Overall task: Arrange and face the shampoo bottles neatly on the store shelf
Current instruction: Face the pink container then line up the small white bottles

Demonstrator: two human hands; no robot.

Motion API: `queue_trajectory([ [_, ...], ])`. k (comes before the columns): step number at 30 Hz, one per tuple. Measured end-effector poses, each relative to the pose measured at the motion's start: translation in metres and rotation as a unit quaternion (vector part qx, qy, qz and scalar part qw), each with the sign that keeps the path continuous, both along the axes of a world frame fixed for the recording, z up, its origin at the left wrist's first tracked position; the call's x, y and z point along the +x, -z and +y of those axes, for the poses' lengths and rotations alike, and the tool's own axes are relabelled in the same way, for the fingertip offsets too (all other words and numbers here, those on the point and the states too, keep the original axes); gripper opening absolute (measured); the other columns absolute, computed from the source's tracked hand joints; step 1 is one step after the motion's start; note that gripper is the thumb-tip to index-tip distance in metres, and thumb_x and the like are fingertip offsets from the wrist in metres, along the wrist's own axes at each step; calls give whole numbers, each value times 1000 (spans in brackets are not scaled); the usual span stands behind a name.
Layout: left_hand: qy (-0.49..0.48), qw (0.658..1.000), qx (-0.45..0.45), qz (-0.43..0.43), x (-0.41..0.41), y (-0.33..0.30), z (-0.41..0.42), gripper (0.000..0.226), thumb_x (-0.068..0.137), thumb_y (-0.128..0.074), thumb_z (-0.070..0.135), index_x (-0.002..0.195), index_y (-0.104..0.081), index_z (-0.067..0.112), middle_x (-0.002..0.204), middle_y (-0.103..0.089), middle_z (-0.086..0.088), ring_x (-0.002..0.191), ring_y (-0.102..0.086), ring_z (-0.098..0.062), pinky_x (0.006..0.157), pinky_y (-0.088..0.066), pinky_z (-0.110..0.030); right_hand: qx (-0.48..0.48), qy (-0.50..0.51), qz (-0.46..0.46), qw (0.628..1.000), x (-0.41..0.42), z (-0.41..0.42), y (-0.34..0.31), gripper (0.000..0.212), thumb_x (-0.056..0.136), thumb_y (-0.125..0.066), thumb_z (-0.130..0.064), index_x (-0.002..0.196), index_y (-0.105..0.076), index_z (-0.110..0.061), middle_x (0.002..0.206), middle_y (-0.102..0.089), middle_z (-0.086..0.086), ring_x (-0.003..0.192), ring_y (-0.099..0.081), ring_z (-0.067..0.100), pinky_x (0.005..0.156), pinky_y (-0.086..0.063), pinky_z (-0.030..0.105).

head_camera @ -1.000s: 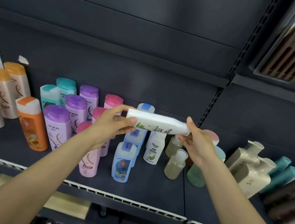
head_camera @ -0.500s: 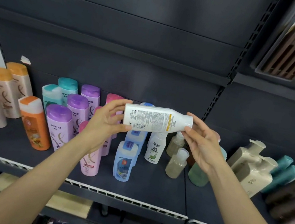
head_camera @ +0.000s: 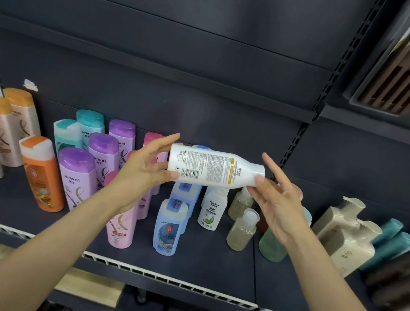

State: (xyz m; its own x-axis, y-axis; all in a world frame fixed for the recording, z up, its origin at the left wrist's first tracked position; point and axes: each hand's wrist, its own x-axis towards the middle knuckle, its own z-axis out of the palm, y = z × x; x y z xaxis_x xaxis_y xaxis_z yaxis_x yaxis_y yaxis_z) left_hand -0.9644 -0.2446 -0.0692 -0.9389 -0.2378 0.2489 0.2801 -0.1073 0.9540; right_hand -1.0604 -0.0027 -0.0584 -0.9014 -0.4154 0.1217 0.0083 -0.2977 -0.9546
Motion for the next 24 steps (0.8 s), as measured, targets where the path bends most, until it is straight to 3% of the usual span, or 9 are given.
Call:
queue_trajectory([
  [2,9,1000,17,-21,-2,2,2,61,84,-57,-10,133,-49,26,117,-64,15,102,-66,-10,79,-54,-20,39,22,17,999,-1,-2,1,31,91,-57,-11,121,-61,-21,101,-68,6,97,-66,14,85,-55,25],
  [5,17,997,43,-59,-6,5,3,45,89,-55,-1,129,-55,19,119,-64,1,102,-65,-11,75,-54,-19,74,51,32,995,-3,-2,2,28,90,-59,-16,117,-63,-14,110,-65,11,99,-66,17,84,-54,23],
  [8,-4,995,56,-85,-11,5,7,29,94,-52,9,122,-57,9,121,-61,-9,105,-63,-18,77,-56,-20,78,12,34,996,-6,4,2,38,83,-65,-10,121,-60,-14,103,-68,5,99,-66,14,90,-52,27],
  [10,-29,994,50,-95,-15,4,11,21,96,-48,17,110,-60,8,117,-61,-12,100,-65,-20,79,-56,-21,93,2,44,995,-6,6,2,33,84,-64,-8,117,-62,-13,92,-69,1,89,-66,13,86,-54,27],
  [12,-28,993,57,-97,-20,4,13,21,97,-47,23,101,-63,9,109,-63,-13,96,-65,-20,77,-56,-20,111,30,47,992,-6,6,2,25,86,-63,-11,112,-63,-12,89,-69,0,85,-66,14,82,-56,28],
  [16,-23,994,15,-108,-26,9,12,17,92,-55,18,108,-63,15,94,-70,-3,75,-64,-10,67,-53,-16,84,89,4,993,-11,1,1,22,84,-66,-26,87,-58,-5,100,-66,13,97,-66,22,88,-54,31],
  [19,-36,985,-65,-154,-30,11,15,18,91,-58,26,100,-67,13,72,-68,3,59,-54,-6,57,-45,-16,44,130,-33,990,-15,-8,-5,26,86,-66,-29,95,-56,-6,94,-66,13,92,-68,19,76,-56,25],
  [21,-30,982,-67,-175,-33,11,17,22,93,-56,29,97,-67,11,72,-68,0,56,-52,-4,55,-43,-16,28,131,-36,990,-17,-9,-12,24,87,-66,-26,93,-54,-5,93,-67,11,90,-70,18,70,-57,23],
  [24,-35,979,-48,-194,-38,12,17,25,94,-54,32,97,-67,10,78,-69,-5,54,-52,-3,55,-41,-17,44,98,-20,994,-20,-5,-15,27,87,-65,-18,102,-59,4,101,-70,15,94,-70,22,77,-58,29],
])
